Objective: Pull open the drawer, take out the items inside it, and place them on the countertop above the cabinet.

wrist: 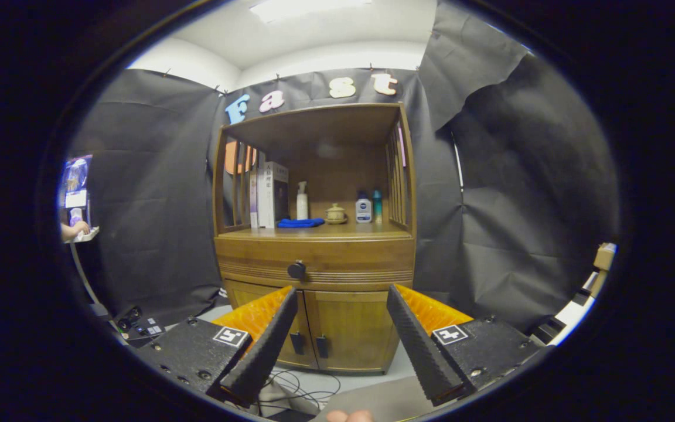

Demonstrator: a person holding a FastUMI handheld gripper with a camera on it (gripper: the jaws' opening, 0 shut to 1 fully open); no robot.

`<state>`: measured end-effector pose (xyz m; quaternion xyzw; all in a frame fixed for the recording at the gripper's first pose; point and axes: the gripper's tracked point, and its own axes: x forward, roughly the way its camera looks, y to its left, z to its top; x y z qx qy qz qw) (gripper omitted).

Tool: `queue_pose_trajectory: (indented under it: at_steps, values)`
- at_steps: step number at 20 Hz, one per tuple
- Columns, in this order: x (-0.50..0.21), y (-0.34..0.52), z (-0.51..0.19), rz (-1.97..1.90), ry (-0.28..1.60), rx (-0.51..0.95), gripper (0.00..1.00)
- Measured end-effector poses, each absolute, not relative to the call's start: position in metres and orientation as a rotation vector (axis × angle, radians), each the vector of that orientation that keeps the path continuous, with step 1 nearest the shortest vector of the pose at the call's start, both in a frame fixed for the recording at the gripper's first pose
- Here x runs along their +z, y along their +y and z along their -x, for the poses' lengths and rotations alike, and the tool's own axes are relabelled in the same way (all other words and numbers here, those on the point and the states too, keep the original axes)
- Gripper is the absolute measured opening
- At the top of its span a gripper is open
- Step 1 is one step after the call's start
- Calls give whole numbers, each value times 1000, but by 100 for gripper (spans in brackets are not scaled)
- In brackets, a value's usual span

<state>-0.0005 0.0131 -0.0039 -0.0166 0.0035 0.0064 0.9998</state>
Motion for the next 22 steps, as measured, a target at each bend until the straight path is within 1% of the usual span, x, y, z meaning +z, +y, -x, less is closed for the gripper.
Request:
queue_pose_trajectory:
  at_steps: [4, 6, 11, 17, 22]
  values:
    - [-3, 11, -4, 16, 5, -2, 99]
    - [-2, 11, -18, -4, 21, -5, 99]
    - [-3, 22, -72, 6, 48, -8, 99]
    - [-10, 64, -147, 40, 71, 25, 99]
    - [-32, 91, -201, 52, 88, 22, 99]
